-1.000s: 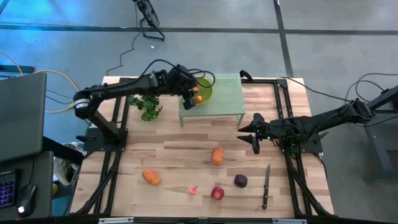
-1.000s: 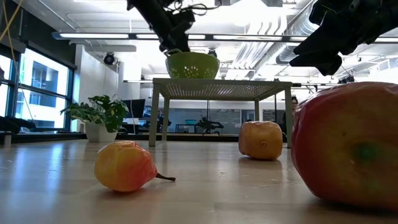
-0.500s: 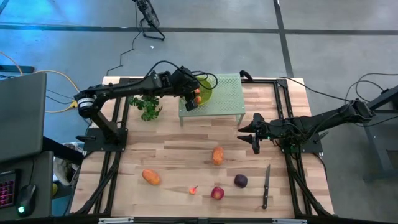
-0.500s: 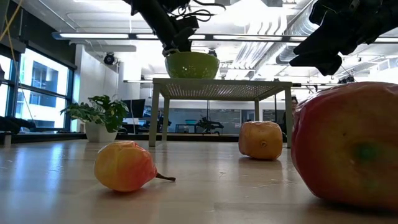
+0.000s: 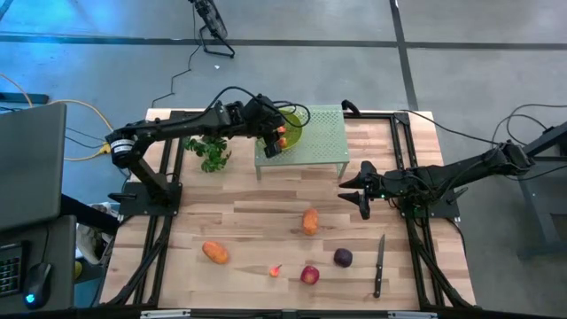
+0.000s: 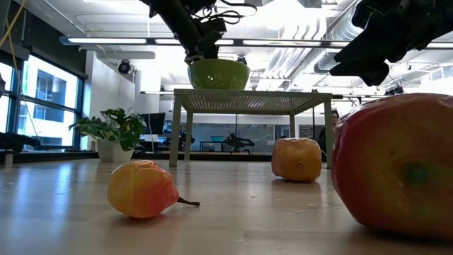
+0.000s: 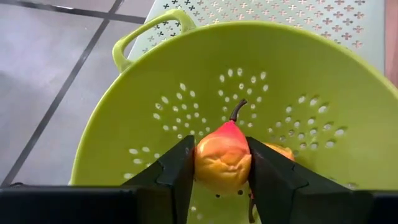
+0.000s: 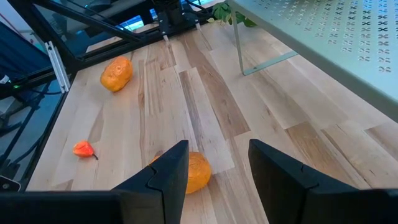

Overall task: Pick & Place Fruit
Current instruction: Put the top orange pear into the green strainer bowl on the shelf, then put the right yellow mango into the green strainer bowl on the shelf

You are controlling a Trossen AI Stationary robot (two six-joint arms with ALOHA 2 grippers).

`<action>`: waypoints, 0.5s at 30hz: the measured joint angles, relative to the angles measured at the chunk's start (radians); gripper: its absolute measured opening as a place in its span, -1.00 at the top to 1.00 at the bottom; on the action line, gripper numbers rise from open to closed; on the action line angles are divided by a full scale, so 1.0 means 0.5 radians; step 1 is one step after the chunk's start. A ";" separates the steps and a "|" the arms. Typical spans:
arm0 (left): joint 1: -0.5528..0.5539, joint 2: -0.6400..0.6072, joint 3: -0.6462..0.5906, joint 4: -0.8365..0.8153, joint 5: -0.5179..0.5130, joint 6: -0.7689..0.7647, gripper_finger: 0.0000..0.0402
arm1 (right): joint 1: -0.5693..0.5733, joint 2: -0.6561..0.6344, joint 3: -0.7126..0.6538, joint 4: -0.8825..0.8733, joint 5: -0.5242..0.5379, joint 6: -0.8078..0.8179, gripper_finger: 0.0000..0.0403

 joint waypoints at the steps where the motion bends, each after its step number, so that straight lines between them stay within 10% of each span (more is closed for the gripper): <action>1: 0.000 0.000 0.000 0.000 0.000 0.000 0.32 | 0.000 0.000 0.000 0.000 0.000 0.000 0.21; 15: 0.000 -0.009 0.030 -0.034 -0.008 0.018 -0.04 | 0.001 0.000 0.000 0.033 0.000 0.001 0.21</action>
